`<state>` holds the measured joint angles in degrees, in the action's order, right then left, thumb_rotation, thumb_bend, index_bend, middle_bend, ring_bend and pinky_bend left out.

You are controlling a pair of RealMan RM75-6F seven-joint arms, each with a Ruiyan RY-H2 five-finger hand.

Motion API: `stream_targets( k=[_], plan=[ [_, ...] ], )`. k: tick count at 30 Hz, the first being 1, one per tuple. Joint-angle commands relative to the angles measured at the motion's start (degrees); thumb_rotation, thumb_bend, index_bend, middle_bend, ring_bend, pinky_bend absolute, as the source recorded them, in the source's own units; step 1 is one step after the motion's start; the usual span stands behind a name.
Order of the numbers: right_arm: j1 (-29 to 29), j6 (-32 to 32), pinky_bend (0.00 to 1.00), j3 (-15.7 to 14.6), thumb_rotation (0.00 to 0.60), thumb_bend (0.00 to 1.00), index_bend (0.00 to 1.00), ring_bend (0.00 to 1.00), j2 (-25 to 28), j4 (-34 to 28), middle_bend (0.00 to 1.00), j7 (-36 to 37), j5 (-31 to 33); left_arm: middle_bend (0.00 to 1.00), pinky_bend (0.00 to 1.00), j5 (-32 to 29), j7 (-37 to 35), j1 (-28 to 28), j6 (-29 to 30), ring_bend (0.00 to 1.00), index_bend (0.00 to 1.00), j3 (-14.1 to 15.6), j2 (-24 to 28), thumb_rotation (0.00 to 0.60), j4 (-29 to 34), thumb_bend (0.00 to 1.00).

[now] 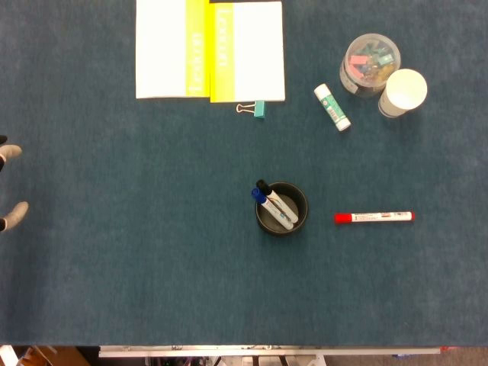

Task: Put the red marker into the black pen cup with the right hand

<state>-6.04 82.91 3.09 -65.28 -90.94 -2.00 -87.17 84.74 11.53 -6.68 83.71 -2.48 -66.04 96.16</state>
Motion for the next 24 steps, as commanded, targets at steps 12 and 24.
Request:
stream_targets(
  k=[12,24],
  plan=[
    [-2.60,-3.38,0.23,-1.88,0.600,0.12,0.34,0.22,-0.89,-4.36,0.35,0.96,-4.17,0.22,0.15,0.45,-0.31,-0.13,0.09,0.18,0.28,0.15,-0.44,0.600,-0.34,0.15],
    [-7.75,-13.19,0.17,-3.82,0.600,0.12,0.46,0.22,-4.84,-7.61,0.38,-2.99,-4.91,0.22,0.15,1.15,-1.67,0.85,1.38,0.18,0.28,0.76,0.39,0.600,-0.42,0.15]
  ],
)
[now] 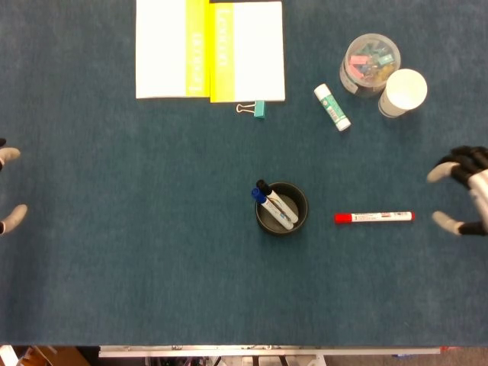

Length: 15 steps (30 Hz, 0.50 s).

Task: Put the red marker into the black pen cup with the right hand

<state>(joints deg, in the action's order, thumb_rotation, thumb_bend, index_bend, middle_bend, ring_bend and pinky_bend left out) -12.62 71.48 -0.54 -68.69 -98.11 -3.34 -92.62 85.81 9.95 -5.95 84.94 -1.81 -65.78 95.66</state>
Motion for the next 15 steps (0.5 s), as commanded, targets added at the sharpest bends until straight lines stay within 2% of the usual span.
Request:
stream_targets(
  k=[1,5,15],
  plan=[
    [-1.44,-2.22,0.13,-0.06,0.600,0.12,0.47,0.22,-2.05,-0.45,0.38,-2.33,0.91,0.22,0.15,0.14,-0.21,0.20,0.25,0.18,0.28,0.11,0.20,0.600,0.08,0.15],
    [-2.44,-3.84,0.08,0.32,0.600,0.12,0.49,0.22,-5.25,0.41,0.38,-6.89,2.21,0.22,0.15,0.69,-0.70,0.49,0.91,0.18,0.28,0.21,0.48,0.600,0.12,0.15],
    [-5.03,-8.08,0.04,-0.22,0.600,0.12,0.50,0.21,-13.37,5.17,0.38,-20.16,4.44,0.22,0.15,0.96,-1.83,0.87,1.06,0.18,0.28,0.48,0.79,0.600,-0.43,0.15]
  ],
)
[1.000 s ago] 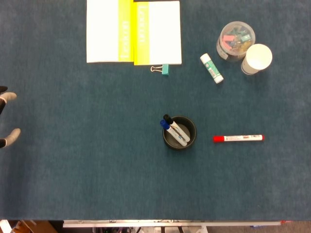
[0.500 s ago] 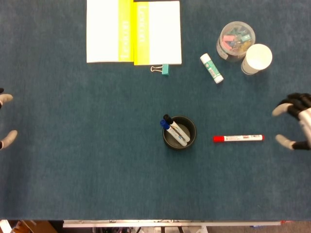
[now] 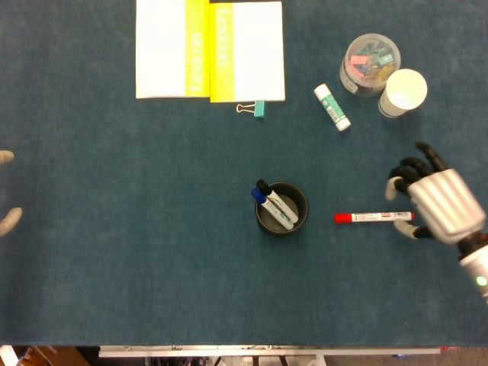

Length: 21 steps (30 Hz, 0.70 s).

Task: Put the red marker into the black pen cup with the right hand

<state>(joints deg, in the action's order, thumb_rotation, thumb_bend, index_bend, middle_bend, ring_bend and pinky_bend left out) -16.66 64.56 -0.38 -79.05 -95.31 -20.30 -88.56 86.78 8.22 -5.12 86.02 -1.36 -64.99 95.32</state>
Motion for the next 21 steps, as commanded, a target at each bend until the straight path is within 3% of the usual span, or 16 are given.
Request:
stream_targets(
  k=[1,4,14,21],
  plan=[
    [-1.15,-1.15,0.04,-0.50,0.600,0.12,0.50,0.21,-3.79,3.21,0.38,-3.98,0.09,0.22,0.15,-0.02,-0.18,0.06,-0.03,0.18,0.28,0.03,0.00,0.600,-0.14,0.15],
    [-1.84,-1.69,0.04,-0.70,0.600,0.12,0.50,0.19,-6.02,5.34,0.37,-5.57,-0.26,0.22,0.15,0.03,-0.41,0.06,-0.03,0.18,0.28,0.00,0.03,0.600,-0.31,0.15],
    [-4.22,-2.87,0.00,-0.17,0.600,0.26,0.50,0.11,-11.30,8.81,0.33,-7.74,-0.78,0.22,0.15,0.08,-0.97,0.04,0.16,0.18,0.28,-0.31,0.46,0.600,-0.60,0.15],
    [-4.94,-3.28,0.00,-0.93,0.600,0.26,0.50,0.07,-13.80,11.03,0.30,-9.30,-0.78,0.22,0.15,-0.34,-1.40,0.32,0.15,0.18,0.28,-0.30,0.82,0.600,-0.77,0.15]
  ],
)
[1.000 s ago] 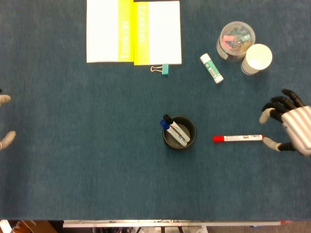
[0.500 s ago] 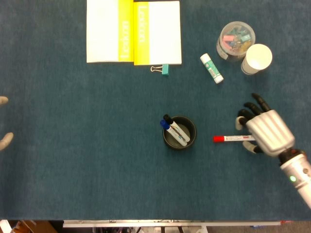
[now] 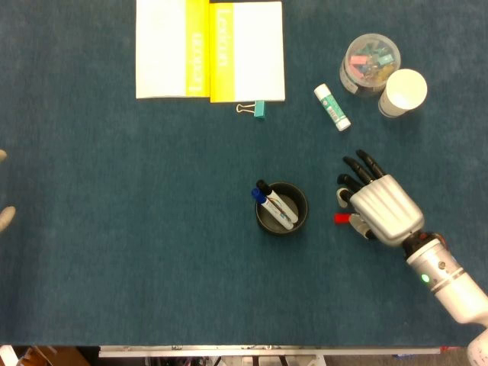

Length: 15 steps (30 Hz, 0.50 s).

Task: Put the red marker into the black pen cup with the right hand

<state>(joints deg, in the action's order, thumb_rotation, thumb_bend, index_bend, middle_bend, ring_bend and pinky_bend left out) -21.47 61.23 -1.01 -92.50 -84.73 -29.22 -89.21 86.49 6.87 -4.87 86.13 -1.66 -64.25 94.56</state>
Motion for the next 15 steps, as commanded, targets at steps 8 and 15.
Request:
stream_targets(
  k=[8,15],
  plan=[
    [-1.02,-1.24,0.00,-1.06,0.600,0.26,0.50,0.07,-1.24,1.32,0.30,-2.59,0.30,0.21,0.15,0.31,-0.42,-0.04,0.05,0.18,0.28,-0.07,0.12,0.600,-0.15,0.15],
    [-1.51,-1.93,0.00,-1.28,0.600,0.25,0.50,0.07,-1.36,0.48,0.30,-3.46,1.34,0.21,0.15,0.14,-0.64,-0.05,-0.06,0.18,0.28,-0.17,0.26,0.600,-0.27,0.15]
  ],
)
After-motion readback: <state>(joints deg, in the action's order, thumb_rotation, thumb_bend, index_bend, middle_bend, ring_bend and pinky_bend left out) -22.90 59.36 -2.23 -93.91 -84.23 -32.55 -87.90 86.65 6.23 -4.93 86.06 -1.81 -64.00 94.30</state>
